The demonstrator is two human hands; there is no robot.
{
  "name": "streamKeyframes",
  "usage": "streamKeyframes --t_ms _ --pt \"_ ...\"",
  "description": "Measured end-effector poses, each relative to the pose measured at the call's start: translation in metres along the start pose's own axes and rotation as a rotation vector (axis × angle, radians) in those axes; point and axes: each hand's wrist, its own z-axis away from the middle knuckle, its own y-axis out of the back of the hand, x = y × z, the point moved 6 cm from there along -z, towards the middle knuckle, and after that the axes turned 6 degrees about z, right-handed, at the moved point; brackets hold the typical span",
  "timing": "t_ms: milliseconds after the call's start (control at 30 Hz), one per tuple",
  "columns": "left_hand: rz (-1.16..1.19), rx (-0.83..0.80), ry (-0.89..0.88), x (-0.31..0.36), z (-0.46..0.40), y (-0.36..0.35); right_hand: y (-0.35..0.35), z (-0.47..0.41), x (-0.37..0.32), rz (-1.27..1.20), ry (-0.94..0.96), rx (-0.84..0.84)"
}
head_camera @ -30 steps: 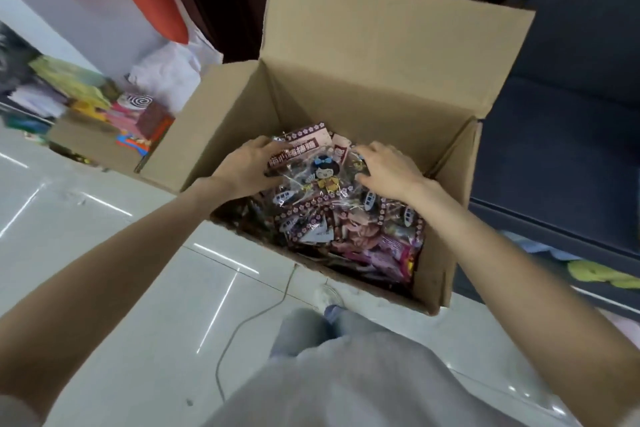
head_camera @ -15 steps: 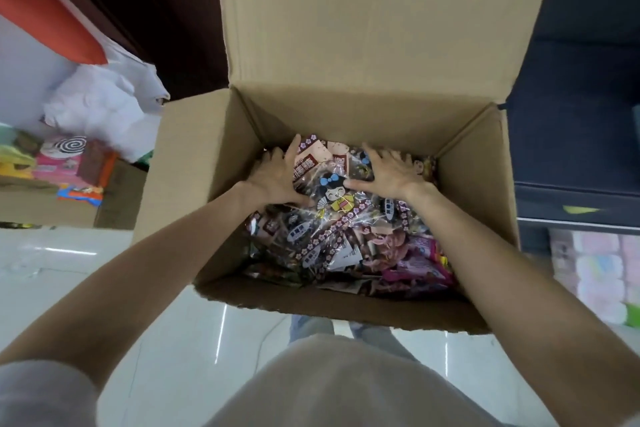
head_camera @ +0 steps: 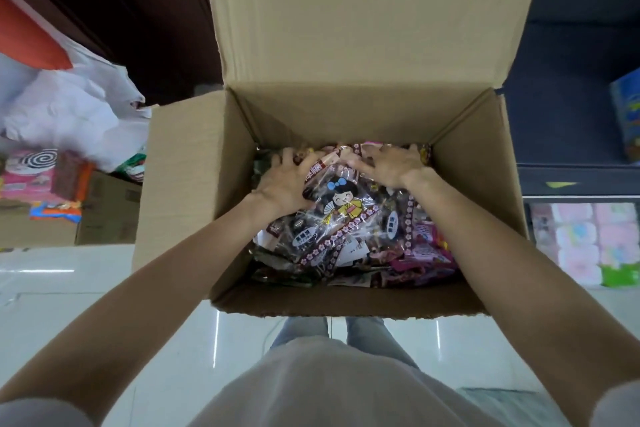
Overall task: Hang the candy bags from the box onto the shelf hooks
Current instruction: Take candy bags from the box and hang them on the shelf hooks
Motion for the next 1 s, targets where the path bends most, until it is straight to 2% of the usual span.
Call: streamKeyframes --t_ms 100,200,267,400,533,633,700,767,900,1000 --pt "-0.001 0.044 -0.021 0.005 0.002 0.0 -0.006 0.008 0.014 0.166 -0.017 -0.045" --pt "-0.008 0.056 0.013 0.005 0.0 0.002 -0.001 0.009 0.012 -0.041 0.007 0.06" --pt "-0.016 0.024 0.045 0.003 0.0 0.002 0.003 0.011 0.005 -0.23 0.029 0.052" --pt "-0.097 -0.005 0.018 0.004 0.004 0.001 0.019 0.026 0.002 -0.362 -0.046 0.113" --pt "-0.128 -0.027 0.001 0.001 0.004 0.008 0.043 0.079 0.012 -0.369 -0.178 0.416" --pt "0.07 0.016 -0.053 -0.001 0.008 0.025 0.049 0.134 0.028 -0.389 -0.267 0.735" --pt "0.156 0.04 -0.136 0.006 0.017 0.034 0.047 0.167 0.041 -0.526 -0.276 0.945" --pt "0.167 0.16 -0.201 0.012 0.029 0.041 0.045 0.192 0.055 -0.779 -0.279 1.045" --pt "0.45 0.393 -0.232 0.011 0.052 0.06 0.045 0.231 0.075 -1.297 -0.285 1.044" --pt "0.703 0.375 -0.299 0.03 0.07 0.084 0.048 0.254 0.083 -1.447 -0.186 1.002"
